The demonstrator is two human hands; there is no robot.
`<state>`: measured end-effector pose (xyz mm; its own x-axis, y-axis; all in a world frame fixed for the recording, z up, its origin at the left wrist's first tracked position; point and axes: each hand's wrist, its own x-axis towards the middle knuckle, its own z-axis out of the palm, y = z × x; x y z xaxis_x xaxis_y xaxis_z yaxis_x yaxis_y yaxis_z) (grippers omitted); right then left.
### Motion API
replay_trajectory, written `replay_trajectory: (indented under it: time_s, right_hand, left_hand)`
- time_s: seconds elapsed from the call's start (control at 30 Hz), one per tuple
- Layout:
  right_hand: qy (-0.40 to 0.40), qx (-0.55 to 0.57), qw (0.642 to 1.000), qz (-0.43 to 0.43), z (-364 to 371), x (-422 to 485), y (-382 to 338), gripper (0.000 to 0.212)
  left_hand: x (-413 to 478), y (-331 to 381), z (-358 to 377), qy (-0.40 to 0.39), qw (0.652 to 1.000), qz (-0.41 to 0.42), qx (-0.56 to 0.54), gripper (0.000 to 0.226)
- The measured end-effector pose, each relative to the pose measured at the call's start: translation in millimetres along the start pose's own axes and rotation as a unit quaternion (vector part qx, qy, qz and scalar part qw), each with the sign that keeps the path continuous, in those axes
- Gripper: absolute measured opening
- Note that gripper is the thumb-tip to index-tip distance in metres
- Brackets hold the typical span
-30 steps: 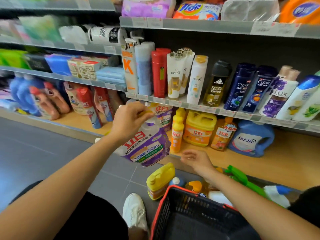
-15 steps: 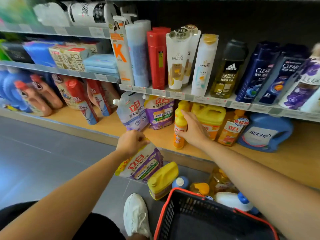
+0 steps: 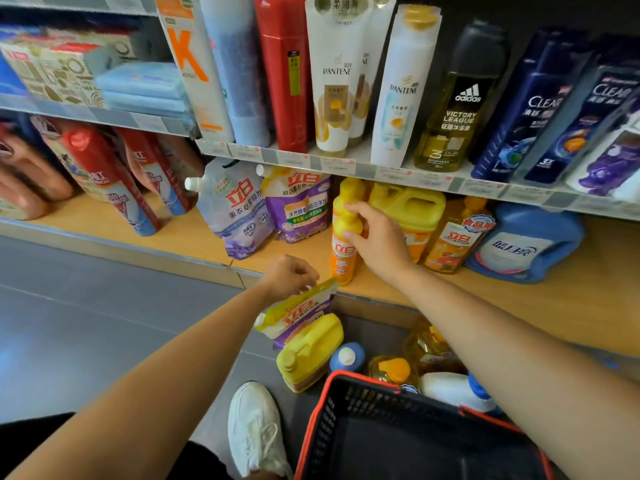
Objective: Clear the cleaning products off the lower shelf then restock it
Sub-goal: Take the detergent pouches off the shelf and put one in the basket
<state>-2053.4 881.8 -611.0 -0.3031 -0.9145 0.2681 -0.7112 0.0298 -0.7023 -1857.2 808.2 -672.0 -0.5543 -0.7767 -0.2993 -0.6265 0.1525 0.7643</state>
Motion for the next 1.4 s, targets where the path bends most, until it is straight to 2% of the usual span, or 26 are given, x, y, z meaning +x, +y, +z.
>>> replay_trajectory:
  time_s: [0.03, 0.1, 0.2, 0.3, 0.4, 0.53, 0.63, 0.73, 0.83, 1.03, 1.2, 1.33, 1.4]
  right_hand:
    - [0.008, -0.007, 1.0, 0.001, 2, 1, 0, 0.048]
    - [0.019, -0.022, 1.0, -0.001, 6, 2, -1, 0.043]
    - [0.028, -0.038, 0.999, -0.011, 10, 3, -1, 0.041]
    - [0.035, -0.041, 0.999, -0.009, 10, 5, 2, 0.041]
    - [0.027, -0.039, 0.999, -0.003, 8, 10, 4, 0.041]
    - [0.019, -0.04, 0.999, 0.0, 8, 11, 4, 0.04]
    - [0.016, -0.044, 0.999, -0.004, 8, 12, 4, 0.041]
    - [0.015, -0.049, 0.999, 0.003, 7, 13, 3, 0.041]
    - [0.013, -0.057, 0.998, 0.007, 8, 13, 1, 0.041]
    - [-0.004, -0.072, 0.997, 0.021, 5, 10, -6, 0.043]
    - [-0.076, -0.009, 0.995, 0.064, -7, 15, -13, 0.056]
    - [-0.177, 0.038, 0.98, 0.077, -22, 11, -24, 0.084]
    - [-0.174, 0.048, 0.981, 0.074, -29, 6, -31, 0.089]
  left_hand:
    - [5, 1, -5, 0.016, 1.0, -0.004, -0.022, 0.011]
    - [17, 3, -16, 0.119, 0.992, -0.009, -0.028, 0.009]
    - [35, 8, -36, 0.276, 0.957, -0.033, -0.087, 0.036]
    - [55, 16, -57, 0.342, 0.923, -0.027, -0.176, 0.053]
    - [74, 20, -67, 0.364, 0.915, -0.014, -0.173, 0.058]
    - [89, 16, -78, 0.377, 0.914, -0.008, -0.151, 0.029]
    - [86, 12, -82, 0.387, 0.918, 0.0, -0.089, 0.017]
    - [69, 13, -77, 0.365, 0.931, 0.025, -0.003, 0.021]
    - [49, 15, -76, 0.372, 0.926, 0.032, 0.058, 0.022]
    - [8, 33, -98, 0.371, 0.923, 0.044, 0.095, 0.022]
    - [-33, 45, -122, 0.374, 0.911, 0.056, 0.166, 0.022]
    - [-78, 54, -140, 0.372, 0.906, 0.09, 0.183, 0.016]
    - [-101, 62, -147, 0.384, 0.899, 0.112, 0.177, 0.015]
